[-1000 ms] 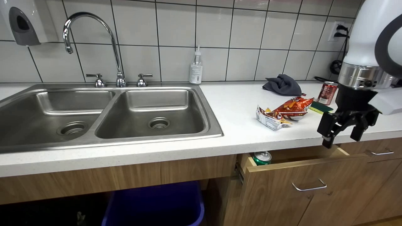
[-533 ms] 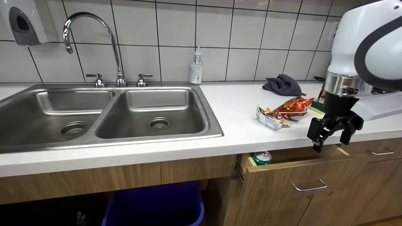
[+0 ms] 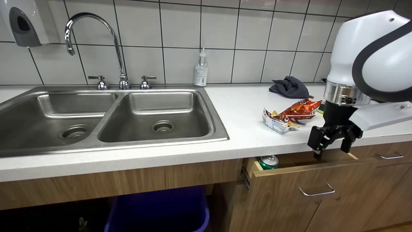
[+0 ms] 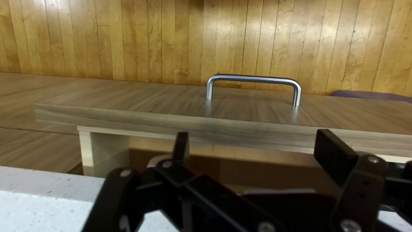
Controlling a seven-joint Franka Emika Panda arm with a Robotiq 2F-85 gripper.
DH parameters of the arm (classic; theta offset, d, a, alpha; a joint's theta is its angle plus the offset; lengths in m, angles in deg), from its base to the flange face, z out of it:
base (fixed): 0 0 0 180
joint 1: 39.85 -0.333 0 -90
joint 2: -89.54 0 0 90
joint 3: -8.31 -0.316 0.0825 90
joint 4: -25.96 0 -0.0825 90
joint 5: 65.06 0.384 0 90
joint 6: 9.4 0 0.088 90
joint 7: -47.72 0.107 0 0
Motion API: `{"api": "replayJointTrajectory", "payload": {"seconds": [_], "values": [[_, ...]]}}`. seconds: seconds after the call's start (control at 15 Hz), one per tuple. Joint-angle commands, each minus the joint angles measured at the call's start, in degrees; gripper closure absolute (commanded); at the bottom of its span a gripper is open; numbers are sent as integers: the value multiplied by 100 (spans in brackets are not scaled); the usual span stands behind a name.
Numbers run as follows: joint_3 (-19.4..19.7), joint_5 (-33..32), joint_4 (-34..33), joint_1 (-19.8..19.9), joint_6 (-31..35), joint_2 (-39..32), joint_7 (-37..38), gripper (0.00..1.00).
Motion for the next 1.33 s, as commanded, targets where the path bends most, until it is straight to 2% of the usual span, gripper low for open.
{"api": "replayJointTrajectory", "payload": {"seconds": [0.0,0.73,1.27], "values": [[99,87,-133,-109,244,-252,11,0],[108,639,-417,-127,895,-912,-234,0],[107,910,-801,-188,1104,-1390,-329,0]]}}
